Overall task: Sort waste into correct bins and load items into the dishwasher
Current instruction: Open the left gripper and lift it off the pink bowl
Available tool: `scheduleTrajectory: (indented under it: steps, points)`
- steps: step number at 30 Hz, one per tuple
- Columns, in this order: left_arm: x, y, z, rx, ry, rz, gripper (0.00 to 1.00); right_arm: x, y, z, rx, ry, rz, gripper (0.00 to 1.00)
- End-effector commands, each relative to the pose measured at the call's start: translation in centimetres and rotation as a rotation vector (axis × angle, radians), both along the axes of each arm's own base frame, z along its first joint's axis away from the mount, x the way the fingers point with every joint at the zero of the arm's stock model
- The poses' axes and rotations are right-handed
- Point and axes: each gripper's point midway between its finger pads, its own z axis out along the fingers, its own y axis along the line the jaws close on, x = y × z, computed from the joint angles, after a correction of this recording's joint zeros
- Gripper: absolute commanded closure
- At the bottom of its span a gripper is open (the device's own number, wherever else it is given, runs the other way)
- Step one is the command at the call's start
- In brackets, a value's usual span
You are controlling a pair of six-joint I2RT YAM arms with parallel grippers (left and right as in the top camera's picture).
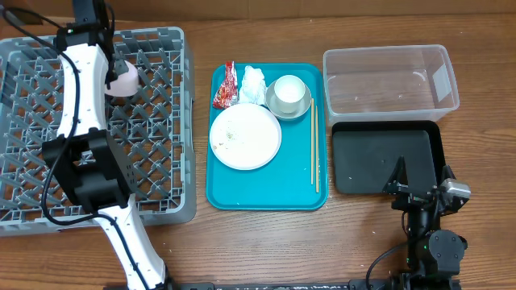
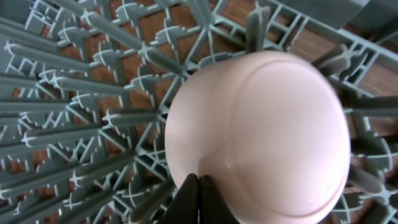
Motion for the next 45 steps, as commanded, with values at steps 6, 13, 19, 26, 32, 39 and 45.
scheduleTrajectory:
  steps: [6,13,19,26,32,39,45]
  points:
    - [-1.6,0.8,0.4,0.019,0.029,0.085,0.96,0.0,-0.2,-0.2,0.002,-0.003,-0.009,0.00]
    - [0.2,-0.8,5.1,-0.022,-0.122,0.060,0.96,0.0,-0.2,-0.2,0.002,-0.003,-0.009,0.00]
    - [5.5,-6.5,7.4,-0.222,-0.321,-0.228,0.96,0.0,-0.2,-0.2,0.002,-0.003,-0.009,0.00]
    - [5.0,-3.9,2.9,-0.146,-0.224,-0.121,0.96,0.0,-0.2,-0.2,0.002,-0.003,-0.009,0.00]
    - [3.5,-2.1,0.9,-0.142,-0.152,-0.068,0.96,0.0,-0.2,-0.2,0.002,-0.003,-0.009,0.00]
    - [2.6,-1.4,-0.1,-0.141,-0.106,-0.047,0.96,0.0,-0.2,-0.2,0.002,-0.003,-0.009,0.00]
    - [2.5,-1.6,-1.5,-0.158,-0.076,-0.049,0.96,0.0,-0.2,-0.2,0.002,-0.003,-0.009,0.00]
